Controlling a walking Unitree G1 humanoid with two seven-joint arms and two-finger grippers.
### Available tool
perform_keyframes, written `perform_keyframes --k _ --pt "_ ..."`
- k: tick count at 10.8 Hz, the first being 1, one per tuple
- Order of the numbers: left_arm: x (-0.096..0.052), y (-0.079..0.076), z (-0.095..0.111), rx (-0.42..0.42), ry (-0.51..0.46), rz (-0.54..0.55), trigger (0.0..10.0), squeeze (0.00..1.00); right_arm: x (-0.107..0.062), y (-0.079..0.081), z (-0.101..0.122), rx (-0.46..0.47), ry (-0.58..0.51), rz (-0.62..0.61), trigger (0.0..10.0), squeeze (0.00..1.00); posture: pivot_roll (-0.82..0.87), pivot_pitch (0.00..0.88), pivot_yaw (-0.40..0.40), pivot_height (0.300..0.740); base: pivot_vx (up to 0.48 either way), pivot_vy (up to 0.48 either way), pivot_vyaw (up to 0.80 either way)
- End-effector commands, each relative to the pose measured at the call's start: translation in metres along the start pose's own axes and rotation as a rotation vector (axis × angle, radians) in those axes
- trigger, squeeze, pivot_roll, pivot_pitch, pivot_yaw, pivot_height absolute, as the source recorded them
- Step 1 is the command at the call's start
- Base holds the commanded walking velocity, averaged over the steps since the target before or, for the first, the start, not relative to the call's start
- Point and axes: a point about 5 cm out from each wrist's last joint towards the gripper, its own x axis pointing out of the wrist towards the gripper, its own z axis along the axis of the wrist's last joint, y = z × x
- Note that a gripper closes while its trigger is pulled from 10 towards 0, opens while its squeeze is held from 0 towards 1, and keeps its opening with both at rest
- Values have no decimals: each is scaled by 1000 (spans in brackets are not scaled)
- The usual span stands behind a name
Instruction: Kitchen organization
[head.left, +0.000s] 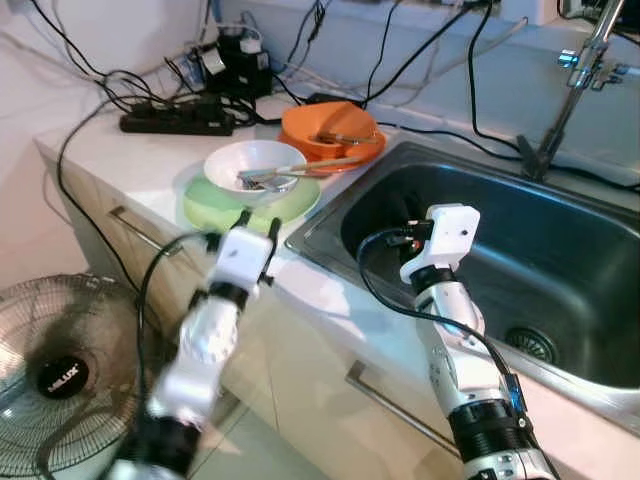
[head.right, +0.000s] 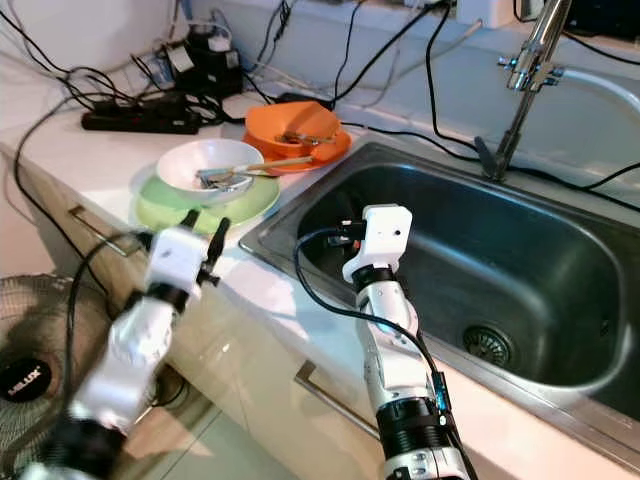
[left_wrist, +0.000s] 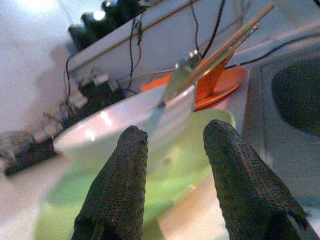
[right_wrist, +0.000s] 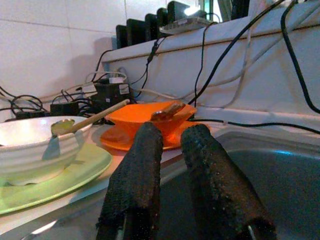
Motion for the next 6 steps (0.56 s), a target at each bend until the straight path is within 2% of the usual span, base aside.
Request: perform_keyframes --k 1,3,6 --pt "6 2 7 46 -15 -34 10000 0 1 0 0 2 1 -1 10000 0 170 0 9 740 0 0 0" --pt "10 8 16 138 -51 -56 10000 0 1 0 0 5 -1 -3 10000 0 171 0 11 740 0 0 0" --pt "18 6 20 164 -71 -105 10000 0 1 0 -1 6 1 -5 10000 0 172 0 12 740 0 0 0"
